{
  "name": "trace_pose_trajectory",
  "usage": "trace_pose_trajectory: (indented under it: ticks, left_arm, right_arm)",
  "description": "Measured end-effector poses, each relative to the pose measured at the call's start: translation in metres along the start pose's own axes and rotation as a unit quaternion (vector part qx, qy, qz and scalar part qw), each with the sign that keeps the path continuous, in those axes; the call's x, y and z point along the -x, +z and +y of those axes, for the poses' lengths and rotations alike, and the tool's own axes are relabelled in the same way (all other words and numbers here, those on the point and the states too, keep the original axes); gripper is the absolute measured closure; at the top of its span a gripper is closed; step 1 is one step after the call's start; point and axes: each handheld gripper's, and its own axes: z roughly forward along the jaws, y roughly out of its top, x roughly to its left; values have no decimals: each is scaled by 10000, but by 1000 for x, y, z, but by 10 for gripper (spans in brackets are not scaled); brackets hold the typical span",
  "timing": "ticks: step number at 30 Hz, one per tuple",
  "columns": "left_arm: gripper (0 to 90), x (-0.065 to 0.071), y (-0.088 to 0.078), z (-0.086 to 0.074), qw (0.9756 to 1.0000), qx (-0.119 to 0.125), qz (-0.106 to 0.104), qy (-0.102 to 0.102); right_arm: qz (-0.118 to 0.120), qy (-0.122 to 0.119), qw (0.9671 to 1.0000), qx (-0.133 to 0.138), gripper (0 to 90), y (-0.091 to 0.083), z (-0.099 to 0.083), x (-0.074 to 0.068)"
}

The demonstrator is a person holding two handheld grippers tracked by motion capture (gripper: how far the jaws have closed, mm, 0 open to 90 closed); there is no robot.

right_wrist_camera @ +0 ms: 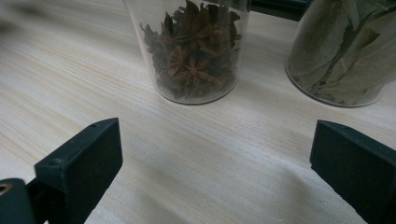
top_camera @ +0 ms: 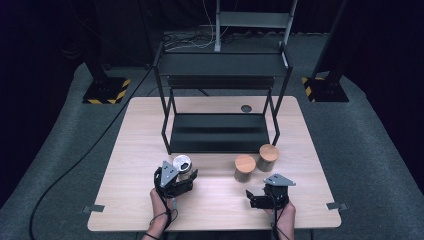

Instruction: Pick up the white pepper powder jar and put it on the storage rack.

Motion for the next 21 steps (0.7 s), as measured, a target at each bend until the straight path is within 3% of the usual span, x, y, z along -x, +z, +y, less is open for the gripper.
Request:
trace_pose_trajectory:
  ticks: [21]
  left_arm:
    - [305,-7,8,6,10000,7,77,-34]
  right_arm:
    - [9,9,10000,3,16,0,0,0]
